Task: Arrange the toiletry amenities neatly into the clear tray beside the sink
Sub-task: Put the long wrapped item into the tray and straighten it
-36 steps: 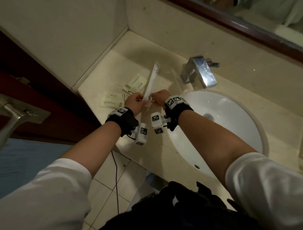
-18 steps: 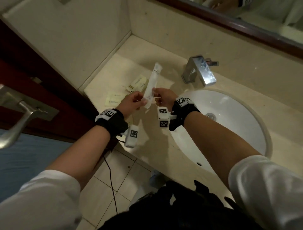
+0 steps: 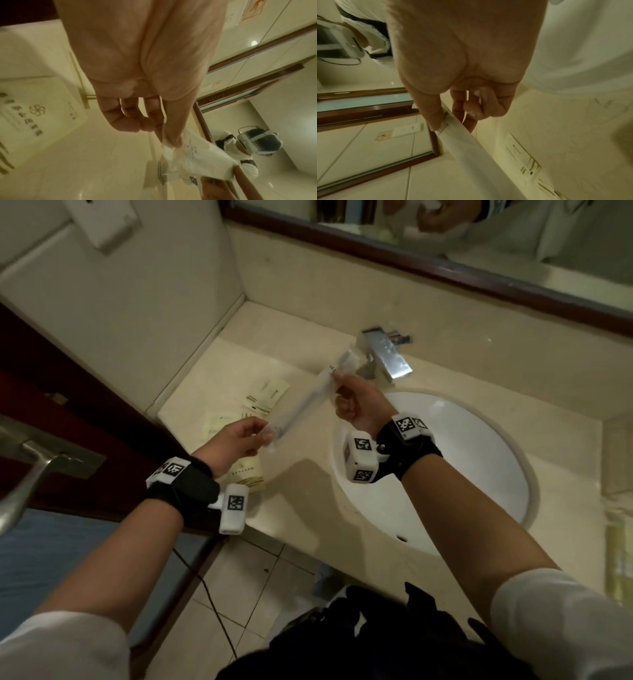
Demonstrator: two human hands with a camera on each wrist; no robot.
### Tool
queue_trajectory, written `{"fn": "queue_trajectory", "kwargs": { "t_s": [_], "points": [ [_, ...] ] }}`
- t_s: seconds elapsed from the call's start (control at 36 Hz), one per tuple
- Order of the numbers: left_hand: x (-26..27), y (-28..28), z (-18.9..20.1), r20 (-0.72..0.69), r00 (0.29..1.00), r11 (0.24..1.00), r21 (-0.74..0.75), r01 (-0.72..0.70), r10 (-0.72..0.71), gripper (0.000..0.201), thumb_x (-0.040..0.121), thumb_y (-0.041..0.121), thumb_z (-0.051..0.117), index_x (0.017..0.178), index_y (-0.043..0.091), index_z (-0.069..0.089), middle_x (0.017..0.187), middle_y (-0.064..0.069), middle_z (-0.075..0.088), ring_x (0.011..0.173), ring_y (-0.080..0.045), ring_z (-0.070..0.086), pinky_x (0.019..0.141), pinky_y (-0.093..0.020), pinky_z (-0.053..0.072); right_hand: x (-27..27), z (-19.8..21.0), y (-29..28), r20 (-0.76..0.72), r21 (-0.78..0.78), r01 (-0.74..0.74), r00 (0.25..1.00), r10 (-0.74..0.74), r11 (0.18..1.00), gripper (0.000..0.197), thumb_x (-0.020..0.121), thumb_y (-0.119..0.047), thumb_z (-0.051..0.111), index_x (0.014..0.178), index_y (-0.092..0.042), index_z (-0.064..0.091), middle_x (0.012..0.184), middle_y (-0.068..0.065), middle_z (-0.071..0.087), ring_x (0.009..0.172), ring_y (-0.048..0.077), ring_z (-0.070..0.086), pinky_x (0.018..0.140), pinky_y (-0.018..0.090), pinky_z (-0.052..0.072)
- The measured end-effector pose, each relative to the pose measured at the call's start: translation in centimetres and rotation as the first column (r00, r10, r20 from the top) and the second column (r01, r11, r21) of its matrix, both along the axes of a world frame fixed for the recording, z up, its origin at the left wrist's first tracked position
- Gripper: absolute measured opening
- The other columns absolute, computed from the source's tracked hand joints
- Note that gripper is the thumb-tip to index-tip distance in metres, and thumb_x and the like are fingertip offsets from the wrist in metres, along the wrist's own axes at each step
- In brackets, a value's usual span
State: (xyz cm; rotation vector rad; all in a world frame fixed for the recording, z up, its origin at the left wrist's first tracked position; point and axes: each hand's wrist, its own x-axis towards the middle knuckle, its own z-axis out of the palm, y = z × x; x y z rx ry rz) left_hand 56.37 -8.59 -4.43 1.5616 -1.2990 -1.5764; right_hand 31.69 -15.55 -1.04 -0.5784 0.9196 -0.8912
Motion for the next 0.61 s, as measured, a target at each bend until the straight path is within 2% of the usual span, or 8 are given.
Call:
{"fn": "queue_trajectory", "kwargs": {
  "t_s": [0.06, 0.14, 0.22, 0.28, 0.36, 0.44, 0.61],
  "points": [
    [-0.9, -0.2, 0.6, -0.042, 0.999, 1.0, 0.009, -0.025, 0.025, 0.011, 0.094, 0.017, 0.057, 0.104, 0.014, 0.058, 0.082, 0.008, 0.055, 0.066, -0.001, 0.05, 0.068, -0.018, 0.041, -1.5, 0.3, 0.5, -0.017, -0.032, 0.055, 0.998, -0.055, 0.998, 0.014, 0.095, -0.016, 0.053, 0.081, -0.018, 0.054, 0.059, -0.006, 0.05, 0.041, 0.004, 0.034, 0.04, 0.014, 0.022],
    [-2.8, -0.9, 1.5, -0.106, 0.992, 0.997, 0.025, -0.068, 0.07, 0.006, 0.096, 0.019, 0.053, 0.095, 0.019, 0.059, 0.083, 0.006, 0.053, 0.072, -0.006, 0.049, 0.069, -0.019, 0.042, -4.1, 0.7, 1.5, -0.034, -0.054, 0.104, 0.994, -0.106, 0.993, 0.012, 0.096, -0.014, 0.051, 0.085, -0.017, 0.054, 0.061, -0.007, 0.056, 0.043, 0.004, 0.035, 0.043, 0.016, 0.021],
    [-5.0, -1.7, 2.4, -0.202, 0.975, 0.995, 0.042, -0.087, 0.094, 0.01, 0.097, 0.018, 0.05, 0.091, 0.019, 0.058, 0.081, 0.005, 0.053, 0.071, -0.007, 0.048, 0.064, -0.016, 0.045, -7.0, 1.1, 2.7, -0.059, -0.06, 0.161, 0.985, -0.164, 0.985, 0.013, 0.095, -0.009, 0.049, 0.084, -0.015, 0.054, 0.064, -0.004, 0.057, 0.042, 0.005, 0.035, 0.04, 0.014, 0.024],
    [-6.6, -2.1, 3.0, -0.279, 0.957, 0.996, 0.057, -0.07, 0.083, 0.013, 0.097, 0.018, 0.05, 0.088, 0.02, 0.059, 0.081, 0.005, 0.056, 0.073, -0.009, 0.051, 0.068, -0.02, 0.044, -8.9, 1.2, 3.6, -0.096, -0.079, 0.193, 0.975, -0.201, 0.978, 0.008, 0.093, -0.008, 0.051, 0.088, -0.014, 0.054, 0.072, 0.0, 0.058, 0.041, 0.006, 0.035, 0.038, 0.015, 0.026],
    [-9.7, -2.6, 3.7, -0.318, 0.946, 0.997, 0.061, -0.05, 0.067, 0.014, 0.097, 0.018, 0.05, 0.086, 0.02, 0.059, 0.084, 0.003, 0.06, 0.077, -0.01, 0.056, 0.072, -0.024, 0.043, -12.1, 1.1, 5.3, -0.151, -0.114, 0.242, 0.954, -0.258, 0.964, 0.005, 0.092, -0.01, 0.054, 0.096, -0.012, 0.057, 0.077, 0.004, 0.06, 0.044, 0.007, 0.036, 0.039, 0.015, 0.028],
    [-13.1, -3.0, 4.5, -0.326, 0.944, 0.999, 0.036, -0.04, 0.05, 0.012, 0.097, 0.02, 0.052, 0.088, 0.02, 0.059, 0.086, 0.003, 0.063, 0.075, -0.009, 0.06, 0.067, -0.021, 0.043, -15.6, 1.1, 7.3, -0.251, -0.145, 0.299, 0.911, -0.327, 0.943, 0.004, 0.091, -0.014, 0.058, 0.094, -0.012, 0.061, 0.075, 0.004, 0.059, 0.045, 0.008, 0.038, 0.042, 0.016, 0.029],
    [-20.2, -2.5, 5.5, -0.366, 0.931, 1.0, -0.005, -0.021, 0.017, 0.014, 0.095, 0.017, 0.054, 0.082, 0.02, 0.058, 0.078, 0.004, 0.062, 0.063, -0.007, 0.059, 0.057, -0.016, 0.042, -22.3, 1.2, 11.9, -0.366, -0.163, 0.409, 0.82, -0.44, 0.898, 0.01, 0.091, -0.021, 0.062, 0.084, -0.014, 0.062, 0.067, -0.001, 0.058, 0.048, 0.007, 0.041, 0.047, 0.017, 0.032]
  ]
}}
